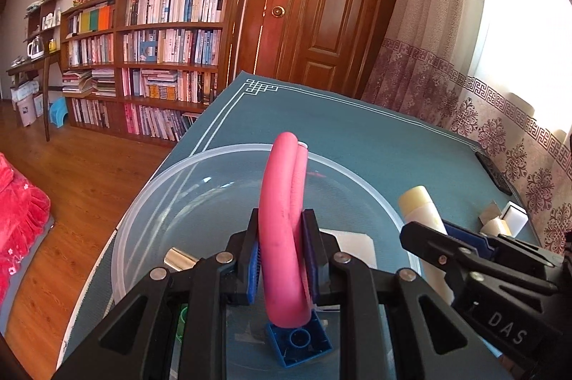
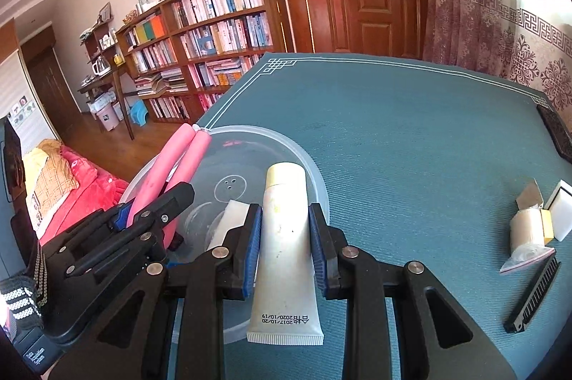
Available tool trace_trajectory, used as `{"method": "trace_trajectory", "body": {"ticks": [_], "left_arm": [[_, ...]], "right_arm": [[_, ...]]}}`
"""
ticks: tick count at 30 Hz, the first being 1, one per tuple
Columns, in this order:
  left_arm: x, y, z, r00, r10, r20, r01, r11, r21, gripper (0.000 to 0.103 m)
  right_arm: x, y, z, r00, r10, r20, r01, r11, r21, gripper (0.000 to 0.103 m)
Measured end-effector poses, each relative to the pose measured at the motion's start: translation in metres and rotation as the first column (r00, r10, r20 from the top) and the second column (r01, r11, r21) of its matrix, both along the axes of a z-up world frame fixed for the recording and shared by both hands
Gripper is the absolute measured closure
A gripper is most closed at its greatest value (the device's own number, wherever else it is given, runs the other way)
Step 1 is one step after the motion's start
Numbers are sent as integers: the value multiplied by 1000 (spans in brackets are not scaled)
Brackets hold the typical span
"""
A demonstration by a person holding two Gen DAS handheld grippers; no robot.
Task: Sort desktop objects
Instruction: 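Carry the pink foam tube and white squeeze tube over the clear bowl, then open both tools to drop the foam tube and squeeze tube into the bowl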
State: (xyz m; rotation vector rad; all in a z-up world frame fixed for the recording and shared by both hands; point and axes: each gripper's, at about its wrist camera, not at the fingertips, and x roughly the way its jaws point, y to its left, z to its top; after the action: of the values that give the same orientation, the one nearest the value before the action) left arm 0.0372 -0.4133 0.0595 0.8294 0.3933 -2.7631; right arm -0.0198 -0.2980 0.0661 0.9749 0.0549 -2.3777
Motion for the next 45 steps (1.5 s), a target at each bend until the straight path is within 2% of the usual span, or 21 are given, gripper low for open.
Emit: {"method": "trace_trajectory", "body": {"ticks": [8,12,15,25,28,36,45], "left_arm": [[4,-10,-1,999,41,-16,-41,999,10,76],[8,-17,-2,997,71,-27,-70,997,22,53],[10,-18,0,996,79,-39,-78,997,22,46],[10,-12,1,995,88,-42,-89,996,-17,34],[12,-11,2,992,116,-55,-118,992,-41,23],[16,-6,5,987,144,-78,-151,983,-101,23],[16,-2,5,988,140,-71,-147,984,-105,22]], "right_arm": [[-2,-21,-9,999,38,-13,-38,999,18,74],[-4,-20,-14,999,39,6,-39,999,8,74],[-5,-17,-12,999,32,11,-32,999,-8,74],[-4,1,-8,999,-11,33,13,999,-49,74],[-3,10,-6,999,-38,36,41,997,-64,74],[3,21,-2,998,-51,31,53,995,-83,74],[15,50,-4,994,-107,35,109,991,-75,74]]}}
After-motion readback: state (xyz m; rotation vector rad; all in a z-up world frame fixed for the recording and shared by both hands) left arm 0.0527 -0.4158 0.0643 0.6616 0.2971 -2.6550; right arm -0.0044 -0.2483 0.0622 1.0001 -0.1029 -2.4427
